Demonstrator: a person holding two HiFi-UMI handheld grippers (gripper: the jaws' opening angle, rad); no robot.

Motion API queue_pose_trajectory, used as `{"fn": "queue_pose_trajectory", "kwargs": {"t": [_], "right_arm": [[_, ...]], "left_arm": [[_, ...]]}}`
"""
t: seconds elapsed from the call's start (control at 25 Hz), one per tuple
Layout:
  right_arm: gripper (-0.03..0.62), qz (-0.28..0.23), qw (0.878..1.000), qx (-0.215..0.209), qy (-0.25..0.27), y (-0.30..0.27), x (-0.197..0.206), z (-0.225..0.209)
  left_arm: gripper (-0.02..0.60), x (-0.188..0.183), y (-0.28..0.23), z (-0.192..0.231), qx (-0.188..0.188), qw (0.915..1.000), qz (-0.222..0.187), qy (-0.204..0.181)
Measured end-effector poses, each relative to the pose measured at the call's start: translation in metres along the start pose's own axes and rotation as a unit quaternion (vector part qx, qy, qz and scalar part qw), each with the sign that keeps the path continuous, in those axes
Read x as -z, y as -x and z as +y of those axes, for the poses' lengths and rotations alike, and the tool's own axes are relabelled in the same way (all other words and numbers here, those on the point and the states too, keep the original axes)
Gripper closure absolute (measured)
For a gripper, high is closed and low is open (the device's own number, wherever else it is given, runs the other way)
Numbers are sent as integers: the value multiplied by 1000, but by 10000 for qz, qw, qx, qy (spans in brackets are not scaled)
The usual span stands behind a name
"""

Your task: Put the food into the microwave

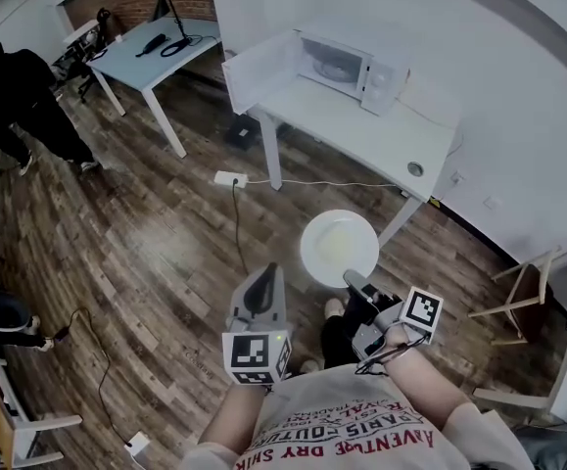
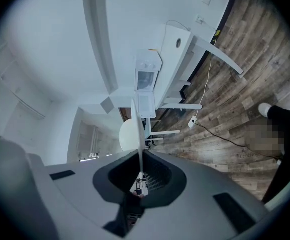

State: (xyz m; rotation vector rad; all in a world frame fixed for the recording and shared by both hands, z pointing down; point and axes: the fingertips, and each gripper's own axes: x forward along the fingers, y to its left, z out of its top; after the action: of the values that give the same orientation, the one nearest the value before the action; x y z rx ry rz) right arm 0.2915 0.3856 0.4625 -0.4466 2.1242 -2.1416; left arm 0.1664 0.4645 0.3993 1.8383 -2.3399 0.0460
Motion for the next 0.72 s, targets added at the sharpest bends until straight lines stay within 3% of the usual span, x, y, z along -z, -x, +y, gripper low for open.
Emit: {"fn": "queue_pose_trajectory", "kwargs": {"t": [0.36,0.72], "right_arm": [[572,318,9995,-12,-63,-82,-69,8],[574,501,9986,-176,41,-166,-185,36]], "left_arm": [[574,-13,-95,29,-262,9996,60,36],[574,-63,-224,46,-635,9970,-436,84]]}}
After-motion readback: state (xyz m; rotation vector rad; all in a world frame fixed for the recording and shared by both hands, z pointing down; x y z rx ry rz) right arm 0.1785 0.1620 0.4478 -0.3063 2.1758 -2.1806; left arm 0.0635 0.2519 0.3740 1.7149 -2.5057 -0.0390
